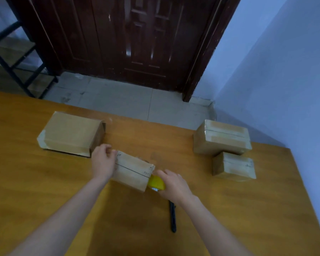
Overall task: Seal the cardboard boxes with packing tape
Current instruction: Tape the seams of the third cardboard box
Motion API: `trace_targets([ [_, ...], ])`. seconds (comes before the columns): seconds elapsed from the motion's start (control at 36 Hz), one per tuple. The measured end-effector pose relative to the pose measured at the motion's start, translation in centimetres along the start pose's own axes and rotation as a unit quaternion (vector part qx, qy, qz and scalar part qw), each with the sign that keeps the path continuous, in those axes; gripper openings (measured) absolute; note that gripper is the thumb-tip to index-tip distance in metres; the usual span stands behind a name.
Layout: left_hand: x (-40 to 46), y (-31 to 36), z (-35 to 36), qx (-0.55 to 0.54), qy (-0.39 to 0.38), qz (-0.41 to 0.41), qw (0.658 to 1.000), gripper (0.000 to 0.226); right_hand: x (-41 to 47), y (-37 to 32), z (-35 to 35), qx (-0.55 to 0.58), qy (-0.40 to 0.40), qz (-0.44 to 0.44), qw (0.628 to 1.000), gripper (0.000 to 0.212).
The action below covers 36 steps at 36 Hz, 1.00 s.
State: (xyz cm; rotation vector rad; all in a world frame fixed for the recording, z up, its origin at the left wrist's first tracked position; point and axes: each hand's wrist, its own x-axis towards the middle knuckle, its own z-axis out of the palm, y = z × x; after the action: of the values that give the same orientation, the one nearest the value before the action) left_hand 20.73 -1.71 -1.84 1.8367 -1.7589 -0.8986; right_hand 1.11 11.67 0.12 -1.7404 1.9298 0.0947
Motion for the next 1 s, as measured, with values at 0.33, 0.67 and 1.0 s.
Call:
trace_targets([
  [0.33,-7.0,-0.2,4.7,0.357,-0.127,0.2,0.903,0.072,-1.4,0.0,2.2,0.145,0.027,-0.01,0.989,0.068],
  [0.67,-7.8,1.2,4.8,0.375,-0.106,0.17,0.905,0.075,-1.2,-0.8,2.5,0.07,-0.006,0.017,0.997,0.051],
  [1.0,-9.4,4.7,5.5,0.396,-0.131,0.085,0.905,0.094,-1.0,-1.2,3.5,0.155,-0.041,0.056,0.985,0.061],
])
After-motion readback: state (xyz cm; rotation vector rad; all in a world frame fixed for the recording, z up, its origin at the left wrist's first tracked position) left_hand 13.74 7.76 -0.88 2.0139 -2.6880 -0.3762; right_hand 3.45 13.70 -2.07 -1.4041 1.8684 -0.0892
